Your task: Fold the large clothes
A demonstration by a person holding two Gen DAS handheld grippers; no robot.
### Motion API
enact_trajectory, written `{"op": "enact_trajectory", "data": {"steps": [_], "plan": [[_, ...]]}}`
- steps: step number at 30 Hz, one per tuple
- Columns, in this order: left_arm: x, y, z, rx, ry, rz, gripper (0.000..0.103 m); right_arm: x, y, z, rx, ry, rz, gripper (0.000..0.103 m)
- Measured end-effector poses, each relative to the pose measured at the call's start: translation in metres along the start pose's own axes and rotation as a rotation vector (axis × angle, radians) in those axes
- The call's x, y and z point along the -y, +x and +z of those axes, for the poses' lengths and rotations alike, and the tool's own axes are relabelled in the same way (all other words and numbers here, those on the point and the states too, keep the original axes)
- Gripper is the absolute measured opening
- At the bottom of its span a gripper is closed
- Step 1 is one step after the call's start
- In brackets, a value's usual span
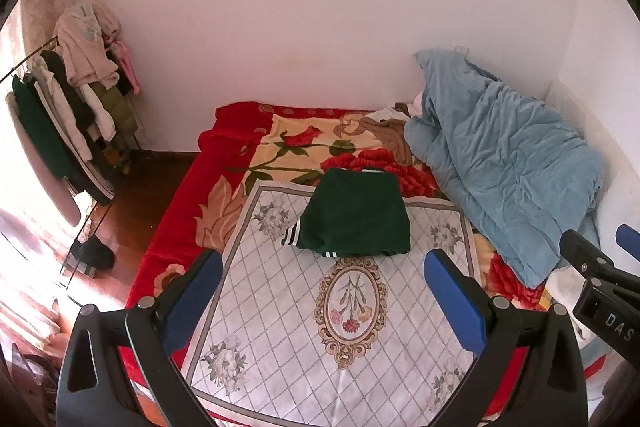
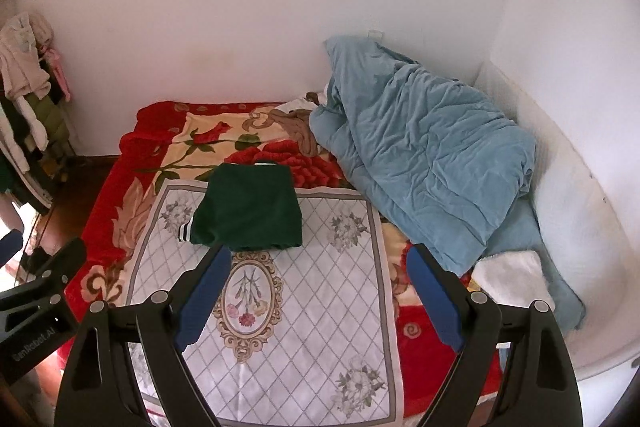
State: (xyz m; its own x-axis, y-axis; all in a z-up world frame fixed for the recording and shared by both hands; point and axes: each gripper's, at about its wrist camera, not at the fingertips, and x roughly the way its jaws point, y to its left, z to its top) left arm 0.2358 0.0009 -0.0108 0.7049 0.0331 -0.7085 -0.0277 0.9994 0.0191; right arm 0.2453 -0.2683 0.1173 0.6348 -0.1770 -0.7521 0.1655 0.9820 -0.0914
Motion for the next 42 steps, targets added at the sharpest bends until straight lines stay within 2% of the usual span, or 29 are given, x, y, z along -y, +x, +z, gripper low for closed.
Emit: {"op": "enact_trajectory", "data": {"steps": [6, 21, 42], "plan": [[-0.003, -0.01, -0.002, 0.036, 0.001, 0.008, 0.103, 0.001, -0.005, 0.001, 0.007, 0.002, 0.015, 0.091], [-0.003, -0.014, -0.001, 0.04, 0.006, 0.002, 0.103, 0.003, -0.01, 0.005, 0.005, 0.01, 0.054, 0.091], [-0.002, -0.025, 0.002, 0.045, 0.019, -0.022, 0.103, 0.004, -0.013, 0.004, 0.001, 0.012, 0.055, 0.091]]}}
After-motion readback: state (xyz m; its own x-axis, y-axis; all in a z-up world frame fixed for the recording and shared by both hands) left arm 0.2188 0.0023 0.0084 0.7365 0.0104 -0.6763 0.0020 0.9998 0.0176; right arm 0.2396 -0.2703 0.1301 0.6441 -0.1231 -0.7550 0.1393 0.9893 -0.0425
